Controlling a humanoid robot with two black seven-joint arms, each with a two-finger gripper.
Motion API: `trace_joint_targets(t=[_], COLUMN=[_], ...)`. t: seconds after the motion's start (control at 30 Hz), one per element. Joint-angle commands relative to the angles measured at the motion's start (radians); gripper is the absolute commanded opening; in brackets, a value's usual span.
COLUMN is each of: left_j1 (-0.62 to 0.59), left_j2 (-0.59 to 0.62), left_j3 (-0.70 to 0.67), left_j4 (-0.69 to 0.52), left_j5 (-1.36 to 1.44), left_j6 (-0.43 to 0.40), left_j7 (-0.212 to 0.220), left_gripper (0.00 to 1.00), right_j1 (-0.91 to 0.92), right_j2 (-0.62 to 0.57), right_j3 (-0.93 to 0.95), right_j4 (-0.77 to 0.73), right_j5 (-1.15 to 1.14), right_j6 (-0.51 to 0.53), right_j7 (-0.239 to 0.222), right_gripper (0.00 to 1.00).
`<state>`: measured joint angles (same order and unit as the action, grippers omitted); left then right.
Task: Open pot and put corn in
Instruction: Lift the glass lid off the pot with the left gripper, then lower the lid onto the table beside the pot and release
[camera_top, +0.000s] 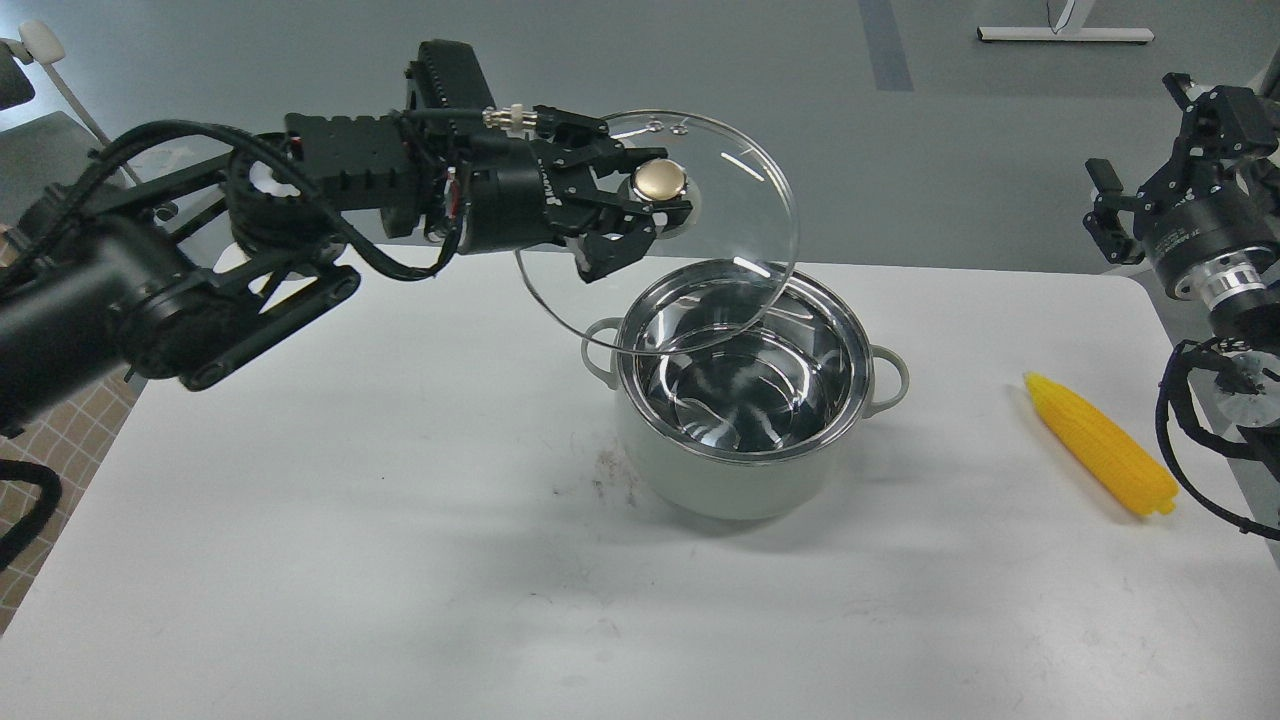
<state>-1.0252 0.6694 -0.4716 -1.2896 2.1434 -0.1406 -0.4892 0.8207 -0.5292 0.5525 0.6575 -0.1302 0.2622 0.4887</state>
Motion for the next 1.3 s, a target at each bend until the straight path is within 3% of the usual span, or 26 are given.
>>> trace_joint_targets(t=[0.0, 0.1, 0.17, 0.37, 0.67, 0.8, 1.0, 1.23, 1.27], left_j1=[0.108, 0.195, 0.304, 0.502, 0.625, 0.652, 0.683, 0.689, 0.691], left_j2=[0.150, 0.232, 0.283, 0.305, 0.265, 0.182, 0.113, 0.098, 0.098], left_j3=[-0.005, -0.010, -0.007, -0.009, 0.002, 0.004, 0.008, 0.008, 0.008], left_j4=[-0.016, -0.011, -0.001, 0.122, 0.239, 0.343, 0.444, 0.455, 0.455], left_j5=[-0.028, -0.036, -0.054, -0.080, -0.157, -0.158, -0.172, -0.172, -0.174], left_j6=[0.084, 0.179, 0.304, 0.492, 0.587, 0.629, 0.629, 0.629, 0.629], left_j7=[0.000, 0.000, 0.000, 0.000, 0.000, 0.000, 0.000, 0.000, 0.000], left_gripper=[0.00, 0.00, 0.00, 0.00, 0.00, 0.00, 0.00, 0.00, 0.04], right_j1=[-0.002, -0.003, -0.011, -0.018, -0.023, -0.028, -0.037, -0.041, -0.041], right_j2=[-0.002, -0.002, 0.000, -0.023, -0.029, -0.029, -0.029, -0.029, -0.029], right_j3=[0.000, 0.000, 0.000, -0.002, -0.002, -0.002, -0.002, 0.000, -0.002], right_j4=[-0.001, 0.001, 0.001, 0.024, 0.028, 0.028, 0.028, 0.027, 0.027], right_j5=[0.000, 0.000, -0.002, -0.002, -0.002, -0.002, -0.002, -0.002, -0.002], right_j6=[0.000, 0.000, 0.000, 0.002, 0.002, 0.002, 0.002, 0.002, 0.002], right_j7=[0.000, 0.000, 0.000, 0.000, 0.000, 0.000, 0.000, 0.000, 0.000], right_gripper=[1.00, 1.00, 1.00, 1.00, 1.00, 1.00, 1.00, 1.00, 1.00])
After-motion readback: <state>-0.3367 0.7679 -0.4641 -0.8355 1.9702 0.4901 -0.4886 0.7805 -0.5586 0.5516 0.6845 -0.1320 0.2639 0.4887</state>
